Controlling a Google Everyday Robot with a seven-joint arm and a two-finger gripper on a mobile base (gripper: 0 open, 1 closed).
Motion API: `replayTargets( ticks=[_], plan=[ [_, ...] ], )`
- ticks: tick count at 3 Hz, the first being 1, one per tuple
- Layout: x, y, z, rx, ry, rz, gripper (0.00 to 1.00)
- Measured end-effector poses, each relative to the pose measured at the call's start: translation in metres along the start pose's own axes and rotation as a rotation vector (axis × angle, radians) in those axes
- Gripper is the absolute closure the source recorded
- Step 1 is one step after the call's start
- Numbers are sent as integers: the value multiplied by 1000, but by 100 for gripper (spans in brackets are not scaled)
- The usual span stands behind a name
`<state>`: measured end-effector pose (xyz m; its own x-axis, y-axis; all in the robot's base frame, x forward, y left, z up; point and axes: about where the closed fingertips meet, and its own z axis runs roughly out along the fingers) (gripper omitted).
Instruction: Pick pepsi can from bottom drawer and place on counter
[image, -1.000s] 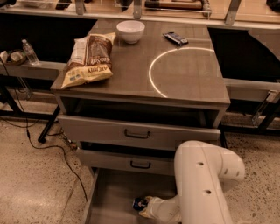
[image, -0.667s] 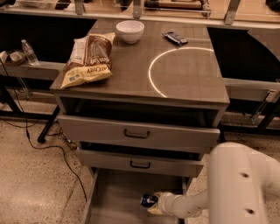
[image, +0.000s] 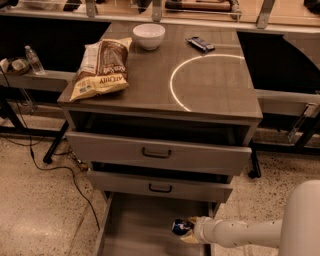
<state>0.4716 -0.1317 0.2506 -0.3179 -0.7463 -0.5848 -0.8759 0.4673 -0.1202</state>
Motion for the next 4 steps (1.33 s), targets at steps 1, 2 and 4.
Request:
replayTargets(
  ticks=[1,2,4],
  plan=[
    [0,-8,-20,38,-5,8,100],
    [10,-31,-100,179,15,10,100],
    [-14,-42,-199,341,43,-40,100]
  ],
)
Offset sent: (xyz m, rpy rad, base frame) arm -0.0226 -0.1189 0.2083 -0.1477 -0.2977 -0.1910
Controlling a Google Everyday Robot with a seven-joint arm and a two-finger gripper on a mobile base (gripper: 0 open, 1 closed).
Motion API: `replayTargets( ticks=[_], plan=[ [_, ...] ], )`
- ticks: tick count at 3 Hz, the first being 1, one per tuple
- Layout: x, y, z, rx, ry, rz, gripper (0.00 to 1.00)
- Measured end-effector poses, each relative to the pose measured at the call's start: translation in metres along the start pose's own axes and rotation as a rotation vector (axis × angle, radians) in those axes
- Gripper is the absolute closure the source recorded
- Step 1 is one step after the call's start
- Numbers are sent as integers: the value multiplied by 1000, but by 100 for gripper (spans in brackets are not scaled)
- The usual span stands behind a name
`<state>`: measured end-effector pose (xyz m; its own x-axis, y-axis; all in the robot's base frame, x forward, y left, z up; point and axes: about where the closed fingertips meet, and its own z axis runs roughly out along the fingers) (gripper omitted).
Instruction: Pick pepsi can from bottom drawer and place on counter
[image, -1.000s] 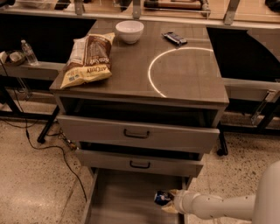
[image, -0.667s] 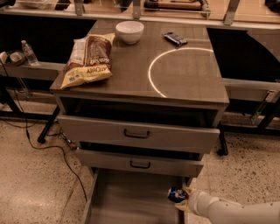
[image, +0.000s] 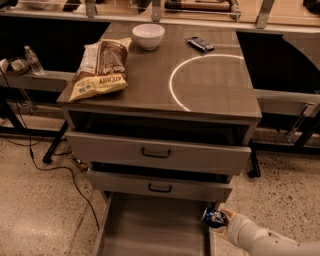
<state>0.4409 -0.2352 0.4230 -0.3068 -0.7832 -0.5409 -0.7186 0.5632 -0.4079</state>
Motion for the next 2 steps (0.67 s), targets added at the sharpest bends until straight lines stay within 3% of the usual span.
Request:
replayTargets(
  ticks=[1,2],
  plan=[
    [2,-17,-12,57,13,-8,100],
    [7,-70,-60,234,44,-36,100]
  ],
)
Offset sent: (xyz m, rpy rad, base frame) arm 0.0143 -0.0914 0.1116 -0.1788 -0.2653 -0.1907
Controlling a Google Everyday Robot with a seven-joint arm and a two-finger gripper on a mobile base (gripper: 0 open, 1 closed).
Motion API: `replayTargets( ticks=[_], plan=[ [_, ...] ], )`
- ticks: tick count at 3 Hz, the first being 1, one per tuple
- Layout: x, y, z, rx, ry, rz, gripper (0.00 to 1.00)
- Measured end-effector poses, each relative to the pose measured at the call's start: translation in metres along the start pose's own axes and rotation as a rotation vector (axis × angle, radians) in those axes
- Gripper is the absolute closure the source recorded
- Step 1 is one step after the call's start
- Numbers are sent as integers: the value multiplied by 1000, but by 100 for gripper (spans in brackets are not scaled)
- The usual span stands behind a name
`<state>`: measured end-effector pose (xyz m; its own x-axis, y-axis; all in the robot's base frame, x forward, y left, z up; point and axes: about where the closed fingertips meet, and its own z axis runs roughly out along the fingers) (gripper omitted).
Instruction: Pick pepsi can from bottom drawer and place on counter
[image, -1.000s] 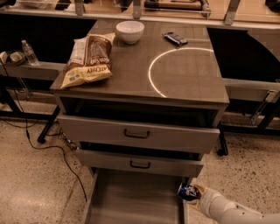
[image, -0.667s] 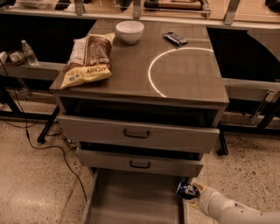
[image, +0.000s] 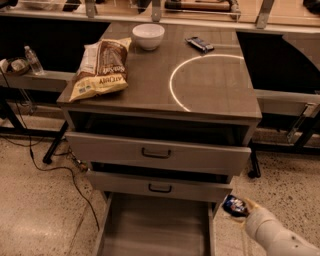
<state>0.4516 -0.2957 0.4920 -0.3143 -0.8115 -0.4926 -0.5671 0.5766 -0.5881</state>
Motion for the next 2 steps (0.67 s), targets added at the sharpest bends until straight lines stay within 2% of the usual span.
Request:
replayTargets(
  ticks=[1,2],
  plan=[
    [7,-73,-58,208,77,-40,100],
    [-1,-134,-106,389,105,-53,100]
  ],
)
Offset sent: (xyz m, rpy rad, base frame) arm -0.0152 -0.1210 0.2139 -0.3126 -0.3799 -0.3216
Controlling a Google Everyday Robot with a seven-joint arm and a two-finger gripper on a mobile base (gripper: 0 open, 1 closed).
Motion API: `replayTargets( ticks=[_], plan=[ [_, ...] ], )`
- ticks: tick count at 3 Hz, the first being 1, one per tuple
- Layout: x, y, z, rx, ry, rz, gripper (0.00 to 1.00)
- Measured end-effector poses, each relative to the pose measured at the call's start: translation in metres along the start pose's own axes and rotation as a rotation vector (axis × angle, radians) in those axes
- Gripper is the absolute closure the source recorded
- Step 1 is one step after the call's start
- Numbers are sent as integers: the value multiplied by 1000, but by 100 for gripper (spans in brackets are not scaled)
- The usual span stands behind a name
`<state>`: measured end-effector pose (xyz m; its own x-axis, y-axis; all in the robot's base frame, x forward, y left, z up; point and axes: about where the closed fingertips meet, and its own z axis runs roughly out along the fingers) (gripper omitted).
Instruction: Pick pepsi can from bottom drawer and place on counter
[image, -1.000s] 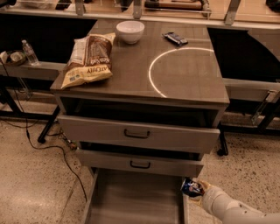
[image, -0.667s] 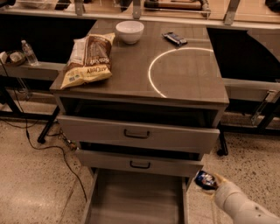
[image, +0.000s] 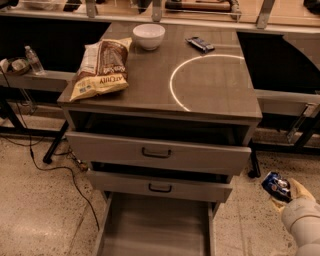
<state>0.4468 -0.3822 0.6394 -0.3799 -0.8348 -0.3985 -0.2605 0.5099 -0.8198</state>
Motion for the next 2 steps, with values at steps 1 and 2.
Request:
replayTargets(
  ticks=[1,2],
  plan=[
    [0,-7,2,18,-2,3,100],
    [3,-63,15,153,-13,24,100]
  ],
)
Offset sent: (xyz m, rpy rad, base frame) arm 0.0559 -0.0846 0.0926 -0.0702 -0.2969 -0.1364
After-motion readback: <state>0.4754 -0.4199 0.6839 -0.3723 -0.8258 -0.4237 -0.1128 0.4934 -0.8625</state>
